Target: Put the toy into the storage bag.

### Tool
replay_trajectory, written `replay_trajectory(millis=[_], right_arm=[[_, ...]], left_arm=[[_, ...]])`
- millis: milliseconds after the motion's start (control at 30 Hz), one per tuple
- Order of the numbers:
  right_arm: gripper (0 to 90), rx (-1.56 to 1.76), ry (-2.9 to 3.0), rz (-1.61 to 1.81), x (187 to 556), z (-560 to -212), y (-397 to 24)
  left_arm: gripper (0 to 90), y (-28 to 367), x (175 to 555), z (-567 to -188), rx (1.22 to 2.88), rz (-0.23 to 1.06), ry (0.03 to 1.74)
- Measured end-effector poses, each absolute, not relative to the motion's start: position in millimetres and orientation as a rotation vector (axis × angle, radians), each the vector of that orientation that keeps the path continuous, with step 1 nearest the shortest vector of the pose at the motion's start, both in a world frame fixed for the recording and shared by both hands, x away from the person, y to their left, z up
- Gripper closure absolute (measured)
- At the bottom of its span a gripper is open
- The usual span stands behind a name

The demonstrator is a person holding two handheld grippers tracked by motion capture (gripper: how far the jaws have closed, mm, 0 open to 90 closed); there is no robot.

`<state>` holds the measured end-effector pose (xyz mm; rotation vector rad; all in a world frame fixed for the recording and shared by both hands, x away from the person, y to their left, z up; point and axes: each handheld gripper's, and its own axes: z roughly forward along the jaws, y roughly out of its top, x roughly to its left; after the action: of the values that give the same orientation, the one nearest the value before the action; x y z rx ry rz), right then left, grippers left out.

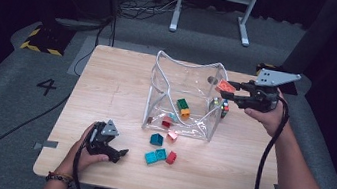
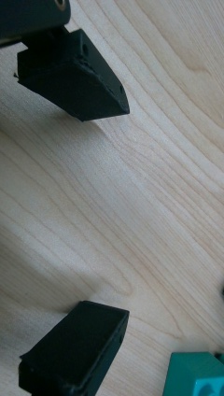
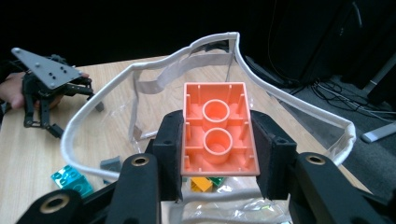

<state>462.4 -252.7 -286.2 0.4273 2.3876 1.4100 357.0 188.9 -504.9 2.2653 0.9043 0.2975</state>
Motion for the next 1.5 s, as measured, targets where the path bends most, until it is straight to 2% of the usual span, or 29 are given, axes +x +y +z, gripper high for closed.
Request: replay_trajectory(millis=[700,1500], right_arm=[[59.2,0.444,2.554,1.213,527.6,-293.0,-192.0],[59.2,0.377,2.738,0.763,553.2,-313.5,-130.8]], left_arm=[[5.0,189.0,357.2,-504.9,2.264,0.303,0.902],[5.0,189.2,357.3,-504.9,2.268,0.303,0.900]])
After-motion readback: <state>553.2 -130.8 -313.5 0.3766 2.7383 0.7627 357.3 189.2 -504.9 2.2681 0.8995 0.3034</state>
